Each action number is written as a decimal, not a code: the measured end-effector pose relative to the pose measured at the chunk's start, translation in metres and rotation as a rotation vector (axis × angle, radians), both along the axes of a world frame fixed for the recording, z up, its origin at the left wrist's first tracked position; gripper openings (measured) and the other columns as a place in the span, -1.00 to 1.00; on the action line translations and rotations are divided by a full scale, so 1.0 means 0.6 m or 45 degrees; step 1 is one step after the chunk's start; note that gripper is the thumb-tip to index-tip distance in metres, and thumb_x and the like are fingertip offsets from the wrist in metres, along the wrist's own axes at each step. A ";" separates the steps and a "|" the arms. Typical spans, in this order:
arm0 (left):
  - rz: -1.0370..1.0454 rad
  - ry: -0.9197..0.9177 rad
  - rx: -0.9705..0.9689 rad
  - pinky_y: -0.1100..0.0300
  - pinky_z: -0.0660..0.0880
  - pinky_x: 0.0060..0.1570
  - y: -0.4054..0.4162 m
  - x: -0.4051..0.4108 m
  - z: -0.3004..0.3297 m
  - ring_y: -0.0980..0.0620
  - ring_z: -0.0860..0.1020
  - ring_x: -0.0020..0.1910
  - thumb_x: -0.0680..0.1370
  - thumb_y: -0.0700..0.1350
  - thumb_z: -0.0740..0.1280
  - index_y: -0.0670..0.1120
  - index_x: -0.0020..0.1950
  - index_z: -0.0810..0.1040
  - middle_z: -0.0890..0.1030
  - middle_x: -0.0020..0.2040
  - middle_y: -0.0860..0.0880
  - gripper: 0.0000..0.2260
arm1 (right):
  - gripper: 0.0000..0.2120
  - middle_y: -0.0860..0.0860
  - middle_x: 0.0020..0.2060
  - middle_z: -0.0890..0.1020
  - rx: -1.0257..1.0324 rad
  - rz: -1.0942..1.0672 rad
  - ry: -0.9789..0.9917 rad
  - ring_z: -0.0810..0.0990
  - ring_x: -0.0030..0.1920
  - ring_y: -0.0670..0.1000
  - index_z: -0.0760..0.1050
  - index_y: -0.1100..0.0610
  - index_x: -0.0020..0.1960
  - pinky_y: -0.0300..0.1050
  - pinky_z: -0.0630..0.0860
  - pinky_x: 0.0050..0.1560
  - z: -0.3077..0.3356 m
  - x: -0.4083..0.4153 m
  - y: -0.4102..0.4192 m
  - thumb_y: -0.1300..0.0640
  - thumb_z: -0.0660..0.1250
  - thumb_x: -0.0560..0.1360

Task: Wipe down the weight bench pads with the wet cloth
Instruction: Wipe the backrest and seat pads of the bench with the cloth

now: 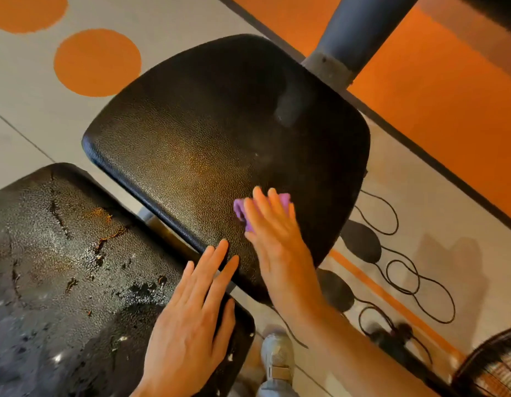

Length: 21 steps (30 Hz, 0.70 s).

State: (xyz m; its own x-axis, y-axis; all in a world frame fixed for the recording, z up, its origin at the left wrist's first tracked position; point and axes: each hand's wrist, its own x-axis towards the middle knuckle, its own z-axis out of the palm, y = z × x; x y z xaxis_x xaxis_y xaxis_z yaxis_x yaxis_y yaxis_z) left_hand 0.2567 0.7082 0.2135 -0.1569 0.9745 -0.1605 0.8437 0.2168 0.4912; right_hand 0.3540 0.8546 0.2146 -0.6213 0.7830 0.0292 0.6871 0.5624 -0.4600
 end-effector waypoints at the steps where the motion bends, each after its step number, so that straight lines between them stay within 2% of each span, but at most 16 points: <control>1: 0.003 -0.015 0.007 0.06 0.06 0.53 0.000 0.000 0.001 0.02 0.12 0.60 0.61 0.01 0.13 -0.05 0.57 0.25 0.11 0.62 0.01 -0.49 | -0.60 0.06 0.39 0.37 0.026 0.159 -0.013 0.24 0.46 0.07 0.31 0.12 0.39 0.07 0.16 0.46 0.000 0.010 -0.004 0.21 0.16 0.56; 2: 0.001 -0.024 0.010 0.05 0.09 0.52 0.001 -0.001 0.001 0.02 0.12 0.59 0.60 0.01 0.13 -0.04 0.57 0.25 0.12 0.62 0.02 -0.49 | -0.64 0.01 0.35 0.39 0.062 0.244 -0.008 0.28 0.42 -0.01 0.31 0.11 0.36 0.01 0.20 0.46 -0.002 0.016 0.029 0.20 0.12 0.57; 3: 0.002 -0.026 0.009 0.04 0.10 0.52 0.002 -0.001 0.000 0.01 0.13 0.59 0.60 0.01 0.14 -0.04 0.57 0.25 0.12 0.62 0.02 -0.48 | -0.69 -0.04 0.25 0.43 0.103 0.204 0.007 0.34 0.34 -0.09 0.34 0.13 0.31 -0.06 0.29 0.41 -0.010 0.013 0.082 0.21 0.10 0.58; 4: 0.004 -0.022 0.009 0.04 0.10 0.52 0.002 -0.001 0.000 0.01 0.13 0.59 0.60 0.00 0.15 -0.03 0.57 0.25 0.12 0.62 0.02 -0.48 | -0.76 -0.06 0.16 0.45 0.125 0.041 -0.018 0.41 0.26 -0.12 0.38 0.14 0.24 -0.12 0.38 0.33 -0.010 0.001 0.144 0.21 0.11 0.59; 5: 0.004 -0.015 0.009 0.04 0.09 0.52 0.002 -0.001 -0.002 0.01 0.13 0.59 0.60 0.00 0.15 -0.03 0.57 0.25 0.12 0.62 0.02 -0.48 | -0.78 0.00 0.16 0.47 0.188 -0.181 -0.050 0.44 0.25 -0.04 0.40 0.15 0.22 -0.09 0.40 0.29 -0.008 -0.010 0.203 0.20 0.11 0.60; 6: 0.005 -0.009 0.006 0.05 0.08 0.53 0.001 -0.001 -0.003 0.01 0.13 0.59 0.60 0.00 0.15 -0.03 0.57 0.24 0.12 0.62 0.02 -0.48 | -0.75 0.07 0.26 0.45 0.183 -0.386 -0.073 0.41 0.32 0.07 0.38 0.15 0.27 0.00 0.37 0.33 -0.008 -0.019 0.241 0.19 0.09 0.62; 8: 0.004 -0.012 -0.005 0.05 0.07 0.53 0.002 -0.002 -0.004 0.02 0.12 0.60 0.60 0.01 0.14 -0.02 0.57 0.24 0.12 0.62 0.02 -0.48 | -0.69 0.12 0.37 0.37 0.135 -0.584 -0.109 0.29 0.42 0.15 0.32 0.10 0.34 0.13 0.26 0.42 -0.013 -0.054 0.215 0.19 0.07 0.62; 9: 0.002 -0.014 -0.010 0.06 0.06 0.53 0.002 -0.002 -0.004 0.03 0.11 0.60 0.60 0.01 0.13 -0.02 0.57 0.23 0.11 0.62 0.03 -0.48 | -0.70 0.12 0.33 0.39 0.168 -0.475 -0.131 0.31 0.38 0.15 0.30 0.08 0.33 0.16 0.28 0.40 -0.021 -0.070 0.163 0.21 0.09 0.61; 11: -0.002 -0.025 -0.021 0.08 0.06 0.53 0.001 -0.003 -0.001 0.03 0.11 0.60 0.60 0.01 0.12 -0.02 0.57 0.24 0.12 0.62 0.02 -0.48 | -0.66 0.06 0.30 0.40 0.158 0.020 -0.139 0.30 0.37 0.09 0.28 0.05 0.33 0.13 0.24 0.41 -0.019 -0.081 0.051 0.23 0.14 0.58; 13: -0.008 -0.049 -0.029 0.10 0.04 0.54 0.003 -0.004 0.004 0.04 0.11 0.60 0.61 0.03 0.10 0.00 0.57 0.24 0.13 0.62 0.02 -0.49 | -0.60 0.06 0.37 0.36 0.041 0.311 -0.067 0.25 0.44 0.08 0.29 0.08 0.38 0.09 0.14 0.48 -0.014 -0.063 0.042 0.23 0.19 0.56; 14: -0.008 -0.053 -0.029 0.11 0.03 0.54 0.004 -0.005 0.006 0.04 0.11 0.60 0.62 0.04 0.07 0.01 0.57 0.23 0.13 0.62 0.02 -0.50 | -0.63 0.08 0.34 0.41 0.011 0.306 -0.013 0.31 0.40 0.11 0.33 0.10 0.35 0.10 0.20 0.45 -0.011 -0.056 0.085 0.23 0.19 0.56; 16: -0.002 -0.048 -0.022 0.11 0.02 0.55 0.005 -0.005 0.006 0.04 0.11 0.60 0.63 0.05 0.07 0.01 0.57 0.22 0.14 0.61 0.02 -0.50 | -0.69 0.11 0.29 0.45 0.031 -0.021 -0.039 0.40 0.33 0.13 0.38 0.13 0.31 0.11 0.30 0.37 -0.013 -0.054 0.193 0.23 0.16 0.57; 18: 0.013 -0.053 -0.009 0.10 0.04 0.54 0.005 -0.003 0.006 0.04 0.12 0.59 0.59 0.01 0.13 0.00 0.57 0.24 0.15 0.61 0.02 -0.48 | -0.64 0.10 0.40 0.35 0.030 -0.407 -0.078 0.26 0.43 0.13 0.32 0.11 0.39 0.10 0.23 0.44 -0.011 -0.064 0.261 0.22 0.13 0.60; 19: 0.015 -0.055 -0.004 0.09 0.05 0.54 0.005 -0.003 0.005 0.04 0.13 0.59 0.59 0.00 0.14 -0.01 0.56 0.24 0.15 0.61 0.03 -0.48 | -0.63 0.09 0.42 0.32 0.024 -0.478 -0.067 0.22 0.45 0.13 0.31 0.10 0.40 0.09 0.22 0.44 -0.011 -0.078 0.251 0.21 0.14 0.60; 20: 0.013 -0.052 -0.005 0.09 0.05 0.54 0.005 -0.003 0.005 0.04 0.13 0.59 0.58 0.00 0.14 -0.02 0.56 0.25 0.15 0.61 0.03 -0.48 | -0.63 0.09 0.40 0.34 0.041 -0.425 -0.043 0.24 0.44 0.12 0.32 0.10 0.38 0.10 0.24 0.43 -0.014 -0.089 0.216 0.22 0.18 0.58; 21: 0.014 -0.050 -0.010 0.09 0.05 0.54 0.005 -0.002 0.006 0.04 0.14 0.59 0.58 -0.01 0.14 -0.02 0.56 0.25 0.14 0.61 0.03 -0.48 | -0.64 0.07 0.36 0.38 0.068 -0.254 -0.026 0.28 0.41 0.10 0.34 0.08 0.35 0.10 0.27 0.42 -0.012 -0.093 0.167 0.22 0.20 0.57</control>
State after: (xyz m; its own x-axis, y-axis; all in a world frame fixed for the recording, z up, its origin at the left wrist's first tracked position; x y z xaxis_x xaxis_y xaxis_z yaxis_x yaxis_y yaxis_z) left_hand 0.2557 0.7113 0.2172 -0.1607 0.9715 -0.1741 0.8214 0.2295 0.5221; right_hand 0.2979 0.9550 0.2072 -0.4549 0.8883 0.0632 0.7961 0.4374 -0.4183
